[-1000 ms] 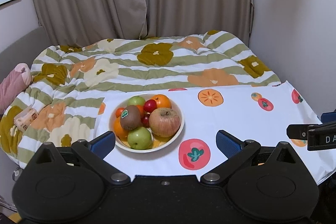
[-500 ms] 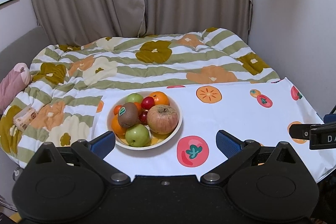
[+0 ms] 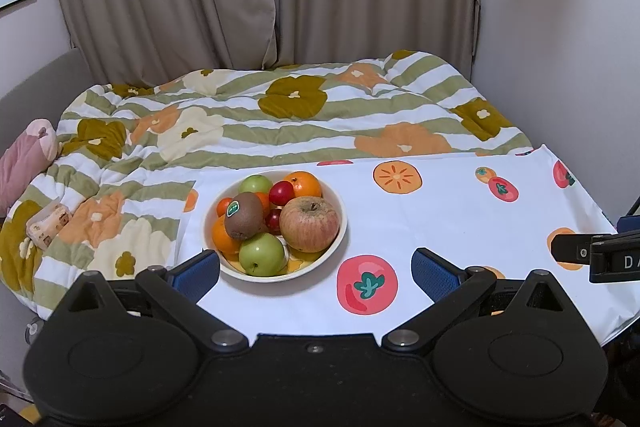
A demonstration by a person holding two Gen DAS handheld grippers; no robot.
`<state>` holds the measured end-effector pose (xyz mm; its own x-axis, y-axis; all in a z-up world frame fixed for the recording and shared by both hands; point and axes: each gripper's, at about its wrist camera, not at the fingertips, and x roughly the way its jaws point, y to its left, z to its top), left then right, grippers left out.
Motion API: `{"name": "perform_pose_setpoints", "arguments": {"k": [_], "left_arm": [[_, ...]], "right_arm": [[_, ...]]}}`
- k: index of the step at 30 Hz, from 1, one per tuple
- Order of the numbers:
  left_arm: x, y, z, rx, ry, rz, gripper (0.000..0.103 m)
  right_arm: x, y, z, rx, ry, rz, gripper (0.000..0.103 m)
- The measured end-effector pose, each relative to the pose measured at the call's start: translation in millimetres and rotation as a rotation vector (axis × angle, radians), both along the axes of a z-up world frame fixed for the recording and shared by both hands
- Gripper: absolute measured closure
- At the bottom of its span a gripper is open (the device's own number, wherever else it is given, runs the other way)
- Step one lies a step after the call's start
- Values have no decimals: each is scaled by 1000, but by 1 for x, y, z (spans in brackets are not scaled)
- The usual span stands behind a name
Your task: Organize fruits
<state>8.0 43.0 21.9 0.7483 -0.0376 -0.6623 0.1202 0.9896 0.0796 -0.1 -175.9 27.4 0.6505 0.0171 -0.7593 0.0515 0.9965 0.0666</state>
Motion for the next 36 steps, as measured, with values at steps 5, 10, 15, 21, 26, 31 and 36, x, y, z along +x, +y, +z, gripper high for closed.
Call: {"name": "perform_pose_setpoints", "arguments": {"k": [5,10,15,21,26,31,36], "left_arm": [[-2,5,0,-9,3,10,0],[-3,7,0,-12,5,14,0],[-3,6,0,-11,5,14,0],[-3,7,0,-11,6,16,0],[-3,9,0,-13,7,16,0],[-3,11,-1,-17,10,16,0],[-3,12,-1,-19,5,19,0]], "right_arm": [[0,0,0,0,1,2,0],[0,0,-1,0,1,2,0],[-2,2,-1,0,4,0,0],[-2,2,-1,-1,4,1,0],[-2,2,-1,-1,6,-1,0],[-2,2,-1,-1,5,0,0],[-2,2,-1,-1,6,-1,0]]}}
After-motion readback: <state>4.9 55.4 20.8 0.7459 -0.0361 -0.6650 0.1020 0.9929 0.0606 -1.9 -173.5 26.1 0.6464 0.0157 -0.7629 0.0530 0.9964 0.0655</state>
